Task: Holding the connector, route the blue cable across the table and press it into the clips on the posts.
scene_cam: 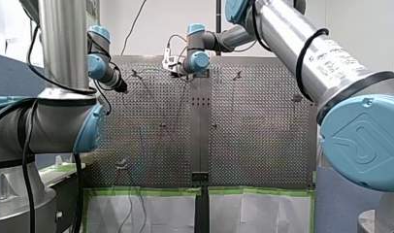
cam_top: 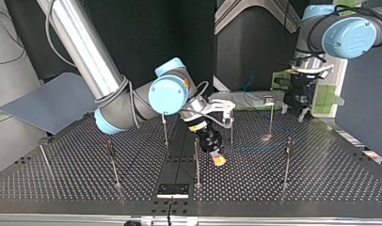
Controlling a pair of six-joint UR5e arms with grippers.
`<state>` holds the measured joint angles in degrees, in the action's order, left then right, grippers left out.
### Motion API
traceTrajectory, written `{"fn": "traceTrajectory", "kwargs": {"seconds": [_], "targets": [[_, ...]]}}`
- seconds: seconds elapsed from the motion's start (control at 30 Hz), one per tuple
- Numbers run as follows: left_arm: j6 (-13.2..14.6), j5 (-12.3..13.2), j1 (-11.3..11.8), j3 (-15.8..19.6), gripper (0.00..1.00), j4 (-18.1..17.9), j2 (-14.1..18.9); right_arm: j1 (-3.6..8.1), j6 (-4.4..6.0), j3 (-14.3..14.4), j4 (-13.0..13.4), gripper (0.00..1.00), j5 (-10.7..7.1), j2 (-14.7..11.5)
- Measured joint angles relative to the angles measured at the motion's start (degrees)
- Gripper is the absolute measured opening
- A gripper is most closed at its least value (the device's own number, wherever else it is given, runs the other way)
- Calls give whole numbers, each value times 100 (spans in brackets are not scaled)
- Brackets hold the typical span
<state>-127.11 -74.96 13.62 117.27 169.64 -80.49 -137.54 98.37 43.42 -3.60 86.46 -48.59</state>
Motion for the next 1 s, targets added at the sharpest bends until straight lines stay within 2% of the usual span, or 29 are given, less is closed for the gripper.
{"fn": "traceTrajectory", "kwargs": {"seconds": [0.3, 0.57, 0.8, 1.0], "targets": [[316, 352, -194, -113, 100, 31, 407, -21, 0, 4, -8, 0, 39, 6], [289, 455, -353, -462, 100, -81, 729, -14, 0, 5, -15, 0, 126, 10], [293, 518, -531, -757, 100, -197, 556, -8, 0, 4, -12, 0, 140, 11], [419, 362, -701, -841, 100, -334, 263, -6, 0, 5, -11, 0, 142, 15]]}}
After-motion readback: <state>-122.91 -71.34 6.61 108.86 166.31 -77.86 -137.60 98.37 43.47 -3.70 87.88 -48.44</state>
